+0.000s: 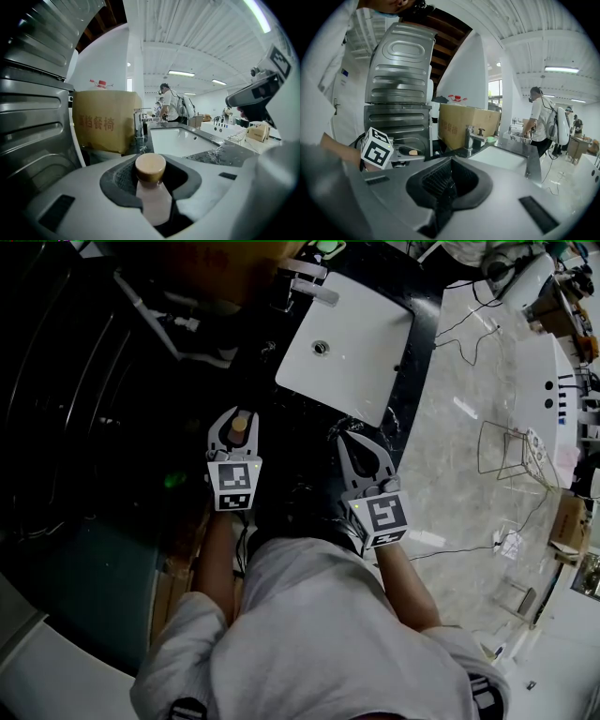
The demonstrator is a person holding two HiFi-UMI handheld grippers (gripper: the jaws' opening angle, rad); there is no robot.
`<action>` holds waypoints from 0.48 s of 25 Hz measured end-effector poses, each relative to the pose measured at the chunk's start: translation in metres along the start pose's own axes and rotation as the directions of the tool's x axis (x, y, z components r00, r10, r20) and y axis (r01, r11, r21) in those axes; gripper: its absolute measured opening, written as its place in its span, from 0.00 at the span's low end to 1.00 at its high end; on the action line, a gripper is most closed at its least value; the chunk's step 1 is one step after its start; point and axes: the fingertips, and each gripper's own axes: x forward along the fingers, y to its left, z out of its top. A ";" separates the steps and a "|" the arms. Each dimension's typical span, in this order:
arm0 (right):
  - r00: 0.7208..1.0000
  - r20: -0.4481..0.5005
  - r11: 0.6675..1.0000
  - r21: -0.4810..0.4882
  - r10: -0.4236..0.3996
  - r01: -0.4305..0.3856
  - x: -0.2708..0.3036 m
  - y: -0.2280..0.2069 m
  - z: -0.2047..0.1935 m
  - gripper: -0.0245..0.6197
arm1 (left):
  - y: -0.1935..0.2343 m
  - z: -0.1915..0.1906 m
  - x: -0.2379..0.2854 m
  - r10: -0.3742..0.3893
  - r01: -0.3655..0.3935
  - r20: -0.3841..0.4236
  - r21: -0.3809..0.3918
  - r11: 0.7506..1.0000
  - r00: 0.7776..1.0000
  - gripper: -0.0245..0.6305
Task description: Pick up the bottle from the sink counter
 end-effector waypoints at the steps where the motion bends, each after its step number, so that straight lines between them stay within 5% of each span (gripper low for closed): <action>1: 1.000 0.000 1.000 0.000 0.000 0.000 -0.001 0.000 0.000 0.05 | 0.000 0.000 0.000 0.002 -0.002 -0.005 -0.005 1.000 1.000 0.22; 12: 1.000 0.002 1.000 0.013 -0.001 0.001 -0.004 0.008 -0.005 0.05 | -0.013 0.003 -0.008 -0.042 0.040 -0.029 -0.053 0.998 0.999 0.22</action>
